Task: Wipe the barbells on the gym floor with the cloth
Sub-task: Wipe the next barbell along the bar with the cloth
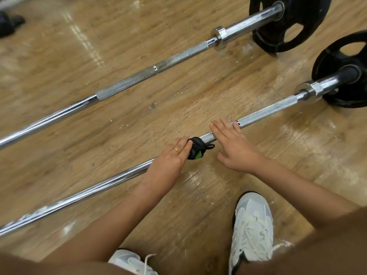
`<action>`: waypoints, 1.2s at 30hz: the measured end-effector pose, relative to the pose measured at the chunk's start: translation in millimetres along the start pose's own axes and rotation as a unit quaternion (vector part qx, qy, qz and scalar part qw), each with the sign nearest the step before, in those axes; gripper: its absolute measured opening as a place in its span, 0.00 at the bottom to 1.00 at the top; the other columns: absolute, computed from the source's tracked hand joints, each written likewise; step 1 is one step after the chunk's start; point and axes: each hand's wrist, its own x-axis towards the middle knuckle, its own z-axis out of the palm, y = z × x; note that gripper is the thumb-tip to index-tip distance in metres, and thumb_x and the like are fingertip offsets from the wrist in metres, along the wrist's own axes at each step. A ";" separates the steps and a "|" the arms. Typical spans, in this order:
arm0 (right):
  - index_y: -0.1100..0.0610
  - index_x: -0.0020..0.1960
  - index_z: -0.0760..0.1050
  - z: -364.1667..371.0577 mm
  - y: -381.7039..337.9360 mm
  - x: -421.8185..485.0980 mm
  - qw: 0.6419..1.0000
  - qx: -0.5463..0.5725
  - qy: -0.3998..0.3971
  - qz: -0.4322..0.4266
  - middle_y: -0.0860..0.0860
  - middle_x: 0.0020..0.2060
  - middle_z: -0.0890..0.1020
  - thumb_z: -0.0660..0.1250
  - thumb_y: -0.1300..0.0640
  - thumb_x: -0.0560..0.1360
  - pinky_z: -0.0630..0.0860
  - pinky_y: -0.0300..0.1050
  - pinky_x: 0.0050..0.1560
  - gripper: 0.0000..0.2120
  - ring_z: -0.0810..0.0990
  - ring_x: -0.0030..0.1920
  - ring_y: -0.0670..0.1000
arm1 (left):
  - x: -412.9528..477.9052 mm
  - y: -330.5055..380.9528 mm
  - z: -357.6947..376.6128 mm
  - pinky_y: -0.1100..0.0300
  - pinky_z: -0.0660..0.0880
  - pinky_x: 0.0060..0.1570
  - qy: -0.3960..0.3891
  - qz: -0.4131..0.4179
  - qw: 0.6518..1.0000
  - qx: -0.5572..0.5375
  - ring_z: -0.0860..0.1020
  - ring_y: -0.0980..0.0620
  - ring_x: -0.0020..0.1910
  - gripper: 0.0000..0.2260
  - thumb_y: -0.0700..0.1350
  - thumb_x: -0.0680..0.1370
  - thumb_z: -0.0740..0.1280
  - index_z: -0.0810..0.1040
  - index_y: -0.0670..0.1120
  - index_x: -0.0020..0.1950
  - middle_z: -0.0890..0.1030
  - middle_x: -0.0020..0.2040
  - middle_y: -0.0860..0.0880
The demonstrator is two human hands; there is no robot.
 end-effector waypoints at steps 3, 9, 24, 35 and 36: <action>0.56 0.82 0.44 -0.8 1.9 7.1 1.000 0.005 -0.002 0.002 0.50 0.82 0.46 0.60 0.48 0.73 0.27 0.45 0.73 0.43 0.35 0.79 0.48 | 6.9 -0.3 0.2 0.48 0.79 0.58 -0.009 0.006 1.000 0.002 0.79 0.38 0.63 0.32 0.27 0.63 0.76 0.77 0.34 0.67 0.78 0.67 0.36; 0.55 0.82 0.44 -2.2 7.2 22.8 1.000 -0.001 -0.013 0.004 0.50 0.82 0.47 0.63 0.47 0.75 0.29 0.47 0.74 0.43 0.36 0.78 0.46 | 25.3 -30.0 -16.0 0.54 0.78 0.58 -0.046 0.166 0.981 0.093 0.78 0.42 0.65 0.25 0.34 0.70 0.74 0.78 0.38 0.67 0.78 0.68 0.40; 0.55 0.82 0.42 -23.1 3.1 52.1 0.998 -0.024 -0.054 0.014 0.51 0.82 0.45 0.65 0.51 0.77 0.32 0.46 0.75 0.43 0.40 0.81 0.50 | 40.8 -45.0 -1.8 0.50 0.70 0.69 -0.059 0.033 0.998 0.016 0.69 0.40 0.74 0.29 0.31 0.78 0.66 0.63 0.38 0.79 0.66 0.77 0.39; 0.56 0.82 0.46 -18.3 0.0 54.0 0.999 -0.002 -0.038 0.023 0.51 0.82 0.50 0.64 0.49 0.75 0.32 0.46 0.75 0.42 0.42 0.81 0.51 | 39.9 -35.3 -2.0 0.47 0.58 0.76 -0.029 0.087 0.990 0.112 0.64 0.41 0.77 0.27 0.35 0.79 0.48 0.61 0.37 0.79 0.64 0.78 0.37; 0.56 0.82 0.47 -18.4 2.9 53.5 0.999 0.001 -0.038 0.018 0.51 0.82 0.50 0.63 0.47 0.74 0.32 0.46 0.74 0.42 0.43 0.81 0.51 | 37.0 -37.3 -0.2 0.47 0.61 0.75 -0.031 0.076 0.991 0.106 0.67 0.41 0.75 0.28 0.34 0.77 0.47 0.65 0.36 0.77 0.67 0.76 0.37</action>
